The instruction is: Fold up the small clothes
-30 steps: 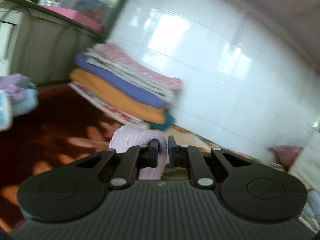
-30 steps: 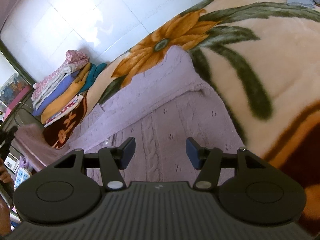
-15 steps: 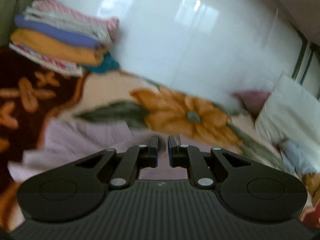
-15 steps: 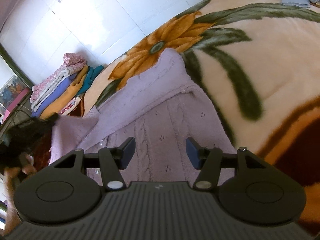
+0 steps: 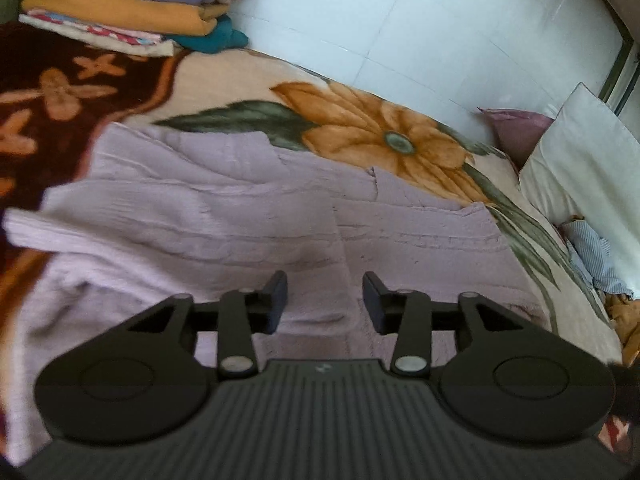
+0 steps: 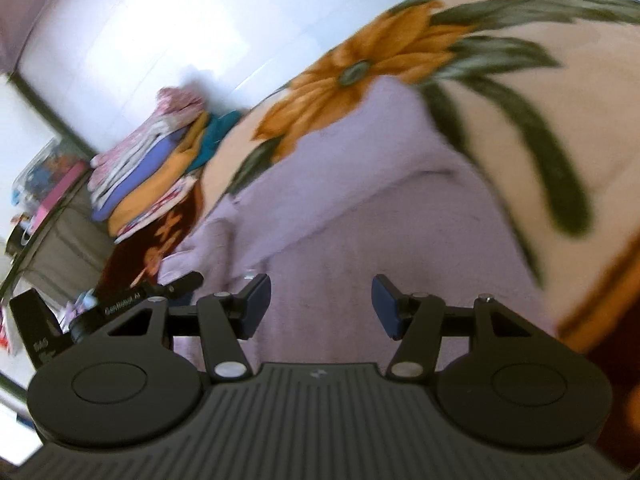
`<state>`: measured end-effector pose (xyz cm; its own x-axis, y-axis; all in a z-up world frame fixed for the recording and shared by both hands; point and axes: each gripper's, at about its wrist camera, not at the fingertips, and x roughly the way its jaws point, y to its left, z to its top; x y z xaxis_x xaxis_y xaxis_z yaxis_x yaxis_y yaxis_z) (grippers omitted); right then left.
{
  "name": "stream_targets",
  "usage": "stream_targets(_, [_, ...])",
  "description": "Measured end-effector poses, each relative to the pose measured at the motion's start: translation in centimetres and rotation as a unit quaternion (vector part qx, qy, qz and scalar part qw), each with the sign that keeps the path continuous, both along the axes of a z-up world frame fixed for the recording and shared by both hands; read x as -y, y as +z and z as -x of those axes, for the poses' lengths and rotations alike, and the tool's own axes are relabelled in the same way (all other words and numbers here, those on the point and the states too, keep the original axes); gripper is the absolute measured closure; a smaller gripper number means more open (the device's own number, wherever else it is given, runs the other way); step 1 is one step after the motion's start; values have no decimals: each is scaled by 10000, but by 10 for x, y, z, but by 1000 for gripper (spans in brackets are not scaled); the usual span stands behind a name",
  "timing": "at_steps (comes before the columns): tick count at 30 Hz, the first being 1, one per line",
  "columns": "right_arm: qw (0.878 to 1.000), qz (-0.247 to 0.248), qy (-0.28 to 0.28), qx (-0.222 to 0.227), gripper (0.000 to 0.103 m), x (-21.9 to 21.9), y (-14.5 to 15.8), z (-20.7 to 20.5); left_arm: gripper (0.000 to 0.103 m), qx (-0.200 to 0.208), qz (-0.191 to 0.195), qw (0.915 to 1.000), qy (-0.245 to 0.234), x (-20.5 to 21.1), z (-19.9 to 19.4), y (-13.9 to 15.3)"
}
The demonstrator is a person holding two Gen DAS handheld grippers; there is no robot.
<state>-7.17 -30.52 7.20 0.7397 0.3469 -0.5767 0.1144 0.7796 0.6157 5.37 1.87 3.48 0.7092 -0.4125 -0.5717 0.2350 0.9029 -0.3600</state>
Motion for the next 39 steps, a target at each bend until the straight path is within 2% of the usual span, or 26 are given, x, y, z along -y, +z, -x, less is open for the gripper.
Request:
stream_targets(5, [9981, 158, 599, 55, 39, -42, 12, -45, 58, 16, -474, 9982, 369, -23, 18, 15])
stream_targets(12, [9903, 463, 1313, -45, 39, -101, 13, -114, 58, -259, -1022, 9901, 922, -62, 24, 5])
stream_targets(16, [9857, 870, 1432, -189, 39, -125, 7, -146, 58, -290, -1036, 9885, 1062, -73, 22, 1])
stream_targets(21, [9810, 979, 1660, -220, 41, -142, -4, -160, 58, -264, -996, 9886, 1095, -76, 23, -2])
stream_targets(22, [9812, 878, 1698, -271, 44, -144, -6, -163, 58, -262, -981, 9886, 1108, -76, 23, -3])
stream_targets(23, [9813, 811, 1718, -316, 65, -145, -8, -165, 58, -260, -972, 9886, 1118, -76, 23, -3])
stream_targets(24, [9803, 792, 1775, -342, 94, -147, -9, -168, 58, -248, -969, 9886, 1127, -76, 24, -3])
stream_targets(26, [9785, 978, 1804, -222, 95, -152, -2, -171, 58, -230, -977, 9884, 1142, -76, 24, -3])
stream_targets(29, [9764, 1346, 1638, 423, 95, -155, 20, -162, 58, -214, -963, 9887, 1130, -78, 26, -4])
stream_targets(31, [9747, 1653, 1460, 374, 95, -157, 19, -166, 58, -232, -938, 9891, 1111, -80, 25, -7])
stream_targets(34, [9668, 2035, 1546, -74, 94, -164, -4, -177, 58, -224, -910, 9893, 1114, -79, 26, -7])
stream_targets(37, [9649, 2160, 1493, 7, 94, -166, -15, -172, 58, -204, -937, 9896, 1073, -78, 27, -6])
stream_targets(39, [9687, 2037, 1420, -3, 85, -165, -11, -168, 58, -204, -901, 9903, 1040, -79, 29, -2])
